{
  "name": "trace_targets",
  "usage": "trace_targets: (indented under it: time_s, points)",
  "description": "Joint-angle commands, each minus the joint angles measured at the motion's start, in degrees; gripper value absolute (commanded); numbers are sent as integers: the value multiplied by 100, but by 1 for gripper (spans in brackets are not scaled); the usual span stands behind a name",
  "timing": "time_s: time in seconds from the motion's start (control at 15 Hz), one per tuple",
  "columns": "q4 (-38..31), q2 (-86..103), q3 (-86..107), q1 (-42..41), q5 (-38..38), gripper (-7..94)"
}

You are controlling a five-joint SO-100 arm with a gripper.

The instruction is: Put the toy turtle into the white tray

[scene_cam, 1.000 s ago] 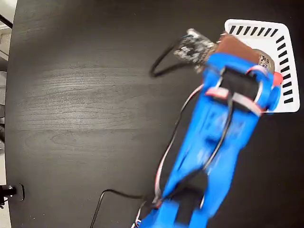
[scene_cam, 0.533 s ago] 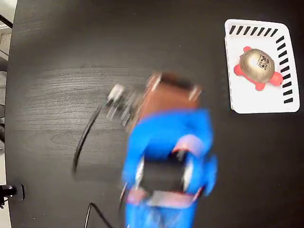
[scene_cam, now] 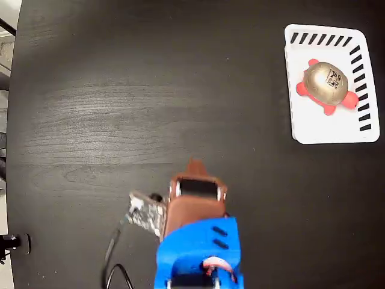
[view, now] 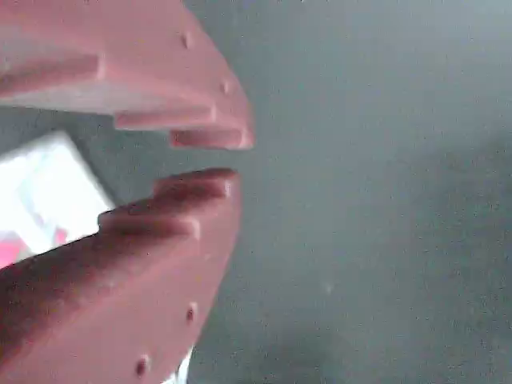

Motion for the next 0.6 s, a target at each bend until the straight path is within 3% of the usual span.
trace_targets:
  time_s: [0.0,0.53]
  points:
    - [-158,1187,1099,-123,-62,0]
    - [721,3762,2804,-404,-141,0]
